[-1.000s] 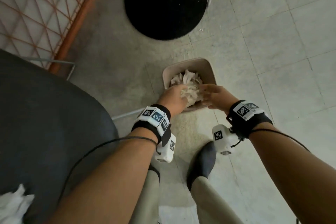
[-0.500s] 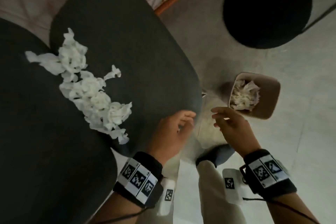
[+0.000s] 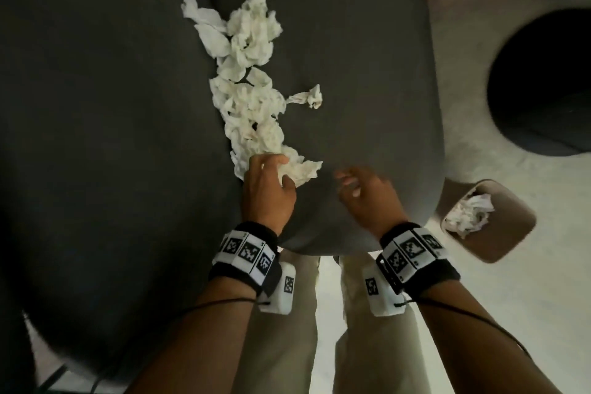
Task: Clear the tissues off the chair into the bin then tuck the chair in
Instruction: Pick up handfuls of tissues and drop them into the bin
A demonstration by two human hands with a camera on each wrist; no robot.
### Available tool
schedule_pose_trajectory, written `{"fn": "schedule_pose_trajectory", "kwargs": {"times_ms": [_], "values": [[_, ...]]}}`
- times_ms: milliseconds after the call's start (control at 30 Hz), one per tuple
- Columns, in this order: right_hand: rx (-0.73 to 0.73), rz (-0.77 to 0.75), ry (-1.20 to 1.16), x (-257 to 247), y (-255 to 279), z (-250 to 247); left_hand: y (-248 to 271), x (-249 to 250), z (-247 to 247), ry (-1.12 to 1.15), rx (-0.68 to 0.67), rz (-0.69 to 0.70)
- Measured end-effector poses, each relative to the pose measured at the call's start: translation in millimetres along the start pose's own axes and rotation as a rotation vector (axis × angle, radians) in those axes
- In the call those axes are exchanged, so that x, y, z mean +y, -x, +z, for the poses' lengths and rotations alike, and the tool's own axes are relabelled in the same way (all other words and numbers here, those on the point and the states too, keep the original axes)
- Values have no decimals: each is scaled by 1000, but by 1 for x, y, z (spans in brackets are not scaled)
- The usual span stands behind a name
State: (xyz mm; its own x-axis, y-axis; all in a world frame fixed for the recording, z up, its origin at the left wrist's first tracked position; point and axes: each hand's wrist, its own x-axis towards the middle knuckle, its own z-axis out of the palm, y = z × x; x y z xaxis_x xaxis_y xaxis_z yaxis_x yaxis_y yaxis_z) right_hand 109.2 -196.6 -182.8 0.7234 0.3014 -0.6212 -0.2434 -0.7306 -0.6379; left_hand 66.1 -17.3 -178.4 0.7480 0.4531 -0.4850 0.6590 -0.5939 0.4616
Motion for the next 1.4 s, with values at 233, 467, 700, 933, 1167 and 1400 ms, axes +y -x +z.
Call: {"fn": "schedule_pose_trajectory", "kwargs": {"times_ms": [233,467,700,933,1167,1400], "values": [[-164,-7,234,-28,-47,32,-50,0,-7,-14,109,-106],[-242,-31,397,-37,-82,44,-82,-9,-8,-89,107,-135],[-304,37,240,-39,-94,32,-70,-5,-33,162,316,-63],[-139,94,99,-50,-111,-11,-37,17,-72,404,438,-140],[41,-6,53,-69,-144,-24,-15,1,-57,352,296,-253],[-61,-89,471,-72,-179,-7,-26,-10,1,33,-7,-212]]}}
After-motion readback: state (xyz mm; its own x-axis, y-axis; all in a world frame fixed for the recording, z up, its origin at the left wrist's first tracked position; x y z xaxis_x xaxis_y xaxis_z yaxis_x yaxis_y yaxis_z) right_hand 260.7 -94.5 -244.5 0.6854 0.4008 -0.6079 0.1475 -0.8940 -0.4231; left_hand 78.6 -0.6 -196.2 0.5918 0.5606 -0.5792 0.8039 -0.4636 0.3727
